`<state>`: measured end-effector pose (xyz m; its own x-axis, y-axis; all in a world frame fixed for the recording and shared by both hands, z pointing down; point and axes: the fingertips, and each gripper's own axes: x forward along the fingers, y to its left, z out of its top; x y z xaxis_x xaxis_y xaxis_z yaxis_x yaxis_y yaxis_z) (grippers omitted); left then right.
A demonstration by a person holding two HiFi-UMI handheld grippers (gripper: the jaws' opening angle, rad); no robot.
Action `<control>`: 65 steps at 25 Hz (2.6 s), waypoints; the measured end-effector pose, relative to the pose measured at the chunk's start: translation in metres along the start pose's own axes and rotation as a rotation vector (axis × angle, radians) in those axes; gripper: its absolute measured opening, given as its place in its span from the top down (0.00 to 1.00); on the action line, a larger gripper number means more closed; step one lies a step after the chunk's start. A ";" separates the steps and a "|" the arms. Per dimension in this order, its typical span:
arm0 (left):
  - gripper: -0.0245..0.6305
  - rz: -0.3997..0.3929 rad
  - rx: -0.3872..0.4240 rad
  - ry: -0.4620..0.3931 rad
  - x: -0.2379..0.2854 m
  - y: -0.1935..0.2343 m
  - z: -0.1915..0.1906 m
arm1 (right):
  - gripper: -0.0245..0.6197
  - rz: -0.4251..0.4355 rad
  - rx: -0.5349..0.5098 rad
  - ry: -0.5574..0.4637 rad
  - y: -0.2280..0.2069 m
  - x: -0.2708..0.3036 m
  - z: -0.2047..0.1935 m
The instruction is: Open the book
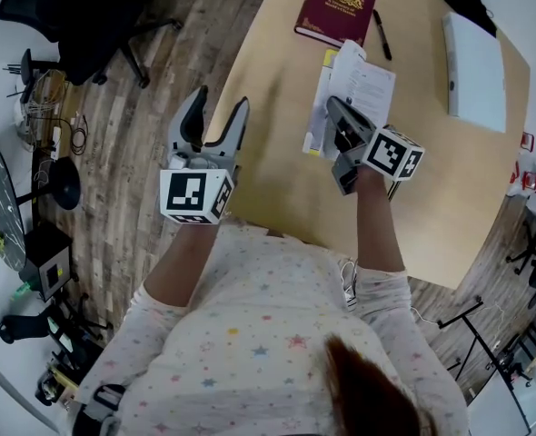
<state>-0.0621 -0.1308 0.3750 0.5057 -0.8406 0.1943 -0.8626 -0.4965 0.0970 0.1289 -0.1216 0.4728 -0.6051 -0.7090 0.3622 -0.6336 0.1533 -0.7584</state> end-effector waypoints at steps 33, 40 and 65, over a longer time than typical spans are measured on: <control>0.55 0.097 -0.028 0.010 -0.021 0.034 -0.014 | 0.96 0.018 0.016 0.328 0.032 0.104 -0.071; 0.55 0.109 -0.028 0.008 -0.023 0.039 -0.014 | 0.96 0.026 0.055 0.350 0.039 0.121 -0.077; 0.55 0.126 -0.037 0.002 -0.028 0.054 -0.012 | 0.88 -0.004 0.108 0.338 0.030 0.145 -0.091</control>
<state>-0.1227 -0.1318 0.3869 0.3932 -0.8952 0.2096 -0.9193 -0.3786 0.1074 -0.0217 -0.1575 0.5514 -0.7393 -0.4386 0.5109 -0.5930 0.0645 -0.8026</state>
